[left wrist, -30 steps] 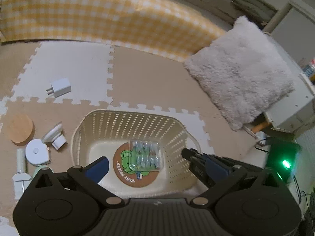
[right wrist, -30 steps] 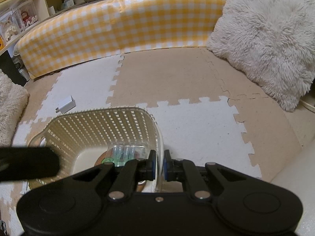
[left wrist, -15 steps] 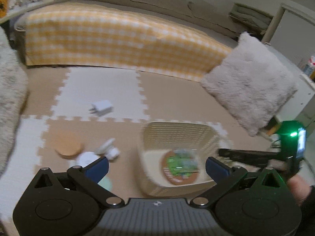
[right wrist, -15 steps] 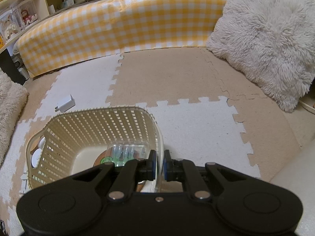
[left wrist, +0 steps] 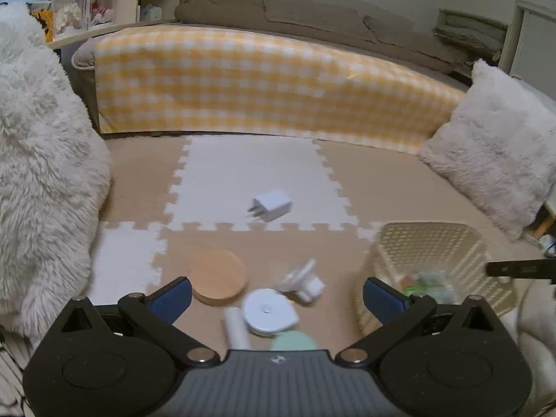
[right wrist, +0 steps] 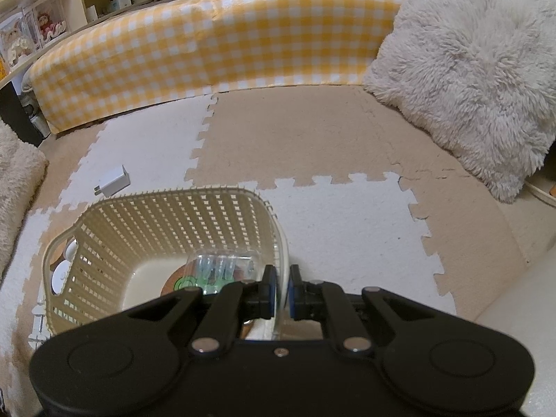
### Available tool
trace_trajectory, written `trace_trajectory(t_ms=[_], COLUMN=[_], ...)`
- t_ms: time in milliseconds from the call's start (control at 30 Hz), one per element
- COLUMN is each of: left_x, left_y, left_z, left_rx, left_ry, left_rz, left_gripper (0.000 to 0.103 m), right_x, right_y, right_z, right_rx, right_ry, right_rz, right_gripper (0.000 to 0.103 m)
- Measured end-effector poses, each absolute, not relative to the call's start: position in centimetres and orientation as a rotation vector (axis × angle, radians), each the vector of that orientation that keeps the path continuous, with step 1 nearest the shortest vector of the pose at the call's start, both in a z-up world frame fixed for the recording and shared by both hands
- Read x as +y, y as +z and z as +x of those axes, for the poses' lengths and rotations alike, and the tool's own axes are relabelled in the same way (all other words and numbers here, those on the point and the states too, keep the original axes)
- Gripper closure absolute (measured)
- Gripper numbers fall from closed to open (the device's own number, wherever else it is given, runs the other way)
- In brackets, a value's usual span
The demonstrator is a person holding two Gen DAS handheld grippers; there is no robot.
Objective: Organize rigid objects
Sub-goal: 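Move the left tool back to the round wooden lid on the mat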
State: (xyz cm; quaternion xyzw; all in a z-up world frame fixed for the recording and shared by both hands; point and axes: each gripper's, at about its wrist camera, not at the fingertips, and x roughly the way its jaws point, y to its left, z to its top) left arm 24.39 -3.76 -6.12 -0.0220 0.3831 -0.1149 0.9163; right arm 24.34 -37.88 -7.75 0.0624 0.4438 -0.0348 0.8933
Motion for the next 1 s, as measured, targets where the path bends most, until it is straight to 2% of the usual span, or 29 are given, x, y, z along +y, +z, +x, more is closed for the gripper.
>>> trace_trajectory(t_ms=[367, 1000], left_x=[-1.3, -1.8], left_y=[-11.4, -16.3], left_z=[29.1, 34.6], left_rx=[0.848, 0.96], left_ry=[-0.166, -0.034], left_rz=[-0.029, -0.02], left_gripper=[0.0, 0.0], right_x=[-37.8, -38.0], right_y=[-7.8, -7.9], right_z=[24.3, 24.5], right_rx=[0.921, 0.926], right_ry=[-0.072, -0.069], right_rz=[0.126, 0.134], right_gripper=[0.095, 0.095])
